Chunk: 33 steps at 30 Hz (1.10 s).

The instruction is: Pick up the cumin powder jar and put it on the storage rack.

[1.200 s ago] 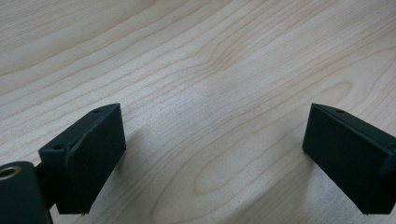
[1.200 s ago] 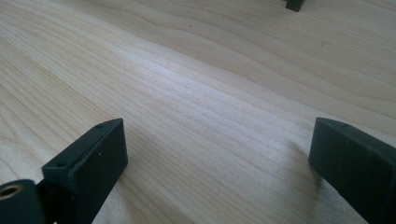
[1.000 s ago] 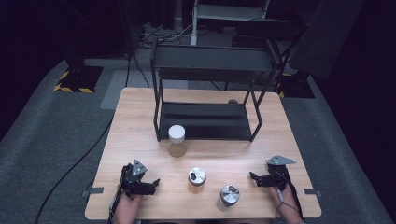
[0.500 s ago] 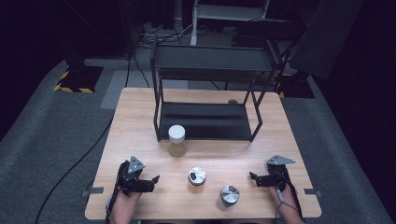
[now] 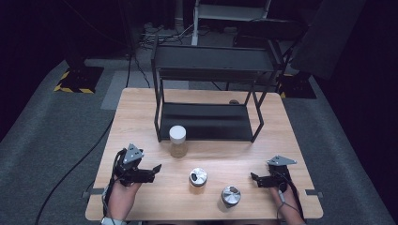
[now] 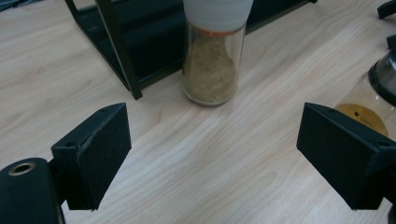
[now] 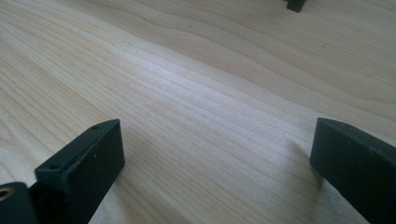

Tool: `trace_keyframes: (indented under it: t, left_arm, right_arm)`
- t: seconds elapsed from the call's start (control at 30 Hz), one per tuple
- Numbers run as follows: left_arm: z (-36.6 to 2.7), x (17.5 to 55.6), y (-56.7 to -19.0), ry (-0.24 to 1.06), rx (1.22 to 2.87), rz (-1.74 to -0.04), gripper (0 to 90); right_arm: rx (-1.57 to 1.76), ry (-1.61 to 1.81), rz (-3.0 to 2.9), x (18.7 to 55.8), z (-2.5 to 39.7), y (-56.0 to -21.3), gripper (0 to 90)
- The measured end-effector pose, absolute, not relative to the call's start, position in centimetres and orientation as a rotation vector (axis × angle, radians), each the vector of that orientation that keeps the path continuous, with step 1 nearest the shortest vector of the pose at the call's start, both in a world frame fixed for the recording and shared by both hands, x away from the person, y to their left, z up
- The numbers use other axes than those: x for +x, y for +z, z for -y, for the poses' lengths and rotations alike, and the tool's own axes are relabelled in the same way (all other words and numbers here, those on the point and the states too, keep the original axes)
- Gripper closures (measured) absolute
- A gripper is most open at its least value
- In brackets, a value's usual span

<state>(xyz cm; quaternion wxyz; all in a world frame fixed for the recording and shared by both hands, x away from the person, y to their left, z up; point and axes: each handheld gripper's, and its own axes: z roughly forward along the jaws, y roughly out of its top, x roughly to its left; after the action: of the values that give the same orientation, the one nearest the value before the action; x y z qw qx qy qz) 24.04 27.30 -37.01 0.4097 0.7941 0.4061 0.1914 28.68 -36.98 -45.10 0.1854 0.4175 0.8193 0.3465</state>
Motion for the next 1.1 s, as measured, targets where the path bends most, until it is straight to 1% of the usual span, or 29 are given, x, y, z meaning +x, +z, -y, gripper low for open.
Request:
trace_keyframes:
  t: [0.33, 1.1]
  left_arm:
    - [-26.7, 25.0, -35.7, 0.489, 2.010, -0.999, 9.3]
    - [-24.4, 29.8, -35.8, 0.455, 2.001, -0.974, 8.7]
  right_arm:
    - [1.176, 0.976, -2.308, 28.7, 37.0, -45.1, 2.3]
    - [1.179, 0.974, -2.307, 28.7, 36.9, -45.1, 2.3]
